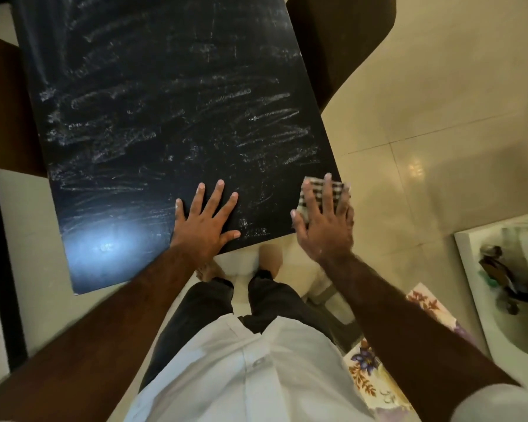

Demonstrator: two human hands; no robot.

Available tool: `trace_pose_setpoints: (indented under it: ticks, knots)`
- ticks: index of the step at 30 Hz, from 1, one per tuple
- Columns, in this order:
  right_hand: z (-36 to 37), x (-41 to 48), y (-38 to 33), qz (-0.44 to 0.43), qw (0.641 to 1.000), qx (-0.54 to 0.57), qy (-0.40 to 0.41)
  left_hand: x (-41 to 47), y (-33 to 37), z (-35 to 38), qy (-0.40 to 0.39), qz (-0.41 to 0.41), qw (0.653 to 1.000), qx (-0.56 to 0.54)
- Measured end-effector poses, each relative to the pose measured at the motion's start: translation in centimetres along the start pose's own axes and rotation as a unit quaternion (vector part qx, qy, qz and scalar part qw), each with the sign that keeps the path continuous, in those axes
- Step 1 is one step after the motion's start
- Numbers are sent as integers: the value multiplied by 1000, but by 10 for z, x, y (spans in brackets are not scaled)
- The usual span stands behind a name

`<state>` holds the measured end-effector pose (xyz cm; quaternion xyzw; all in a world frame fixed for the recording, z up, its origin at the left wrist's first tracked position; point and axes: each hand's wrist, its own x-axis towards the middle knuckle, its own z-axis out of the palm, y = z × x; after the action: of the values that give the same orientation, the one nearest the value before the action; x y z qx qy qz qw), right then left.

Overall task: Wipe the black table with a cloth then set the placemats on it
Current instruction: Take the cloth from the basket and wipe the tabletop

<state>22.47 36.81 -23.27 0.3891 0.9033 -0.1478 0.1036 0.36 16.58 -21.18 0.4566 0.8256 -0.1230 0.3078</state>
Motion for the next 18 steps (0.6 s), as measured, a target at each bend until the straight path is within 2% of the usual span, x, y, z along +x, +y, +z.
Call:
trace_pose_setpoints:
  ticks: [4,9,12,18]
  knots:
    - [-6,37,-25,25,999,2,25,0,-1,1,1,0,1000,1]
    - [12,10,-72,-78,997,-14,3,-1,-3,1,6,7,1000,0]
    - [18,-17,-56,-116,993,-23,-12,-3,-7,0,12,0,1000,2]
    - [-1,15,-20,10,1000,-19,9,-21,-37,15,33,-67,997,-29]
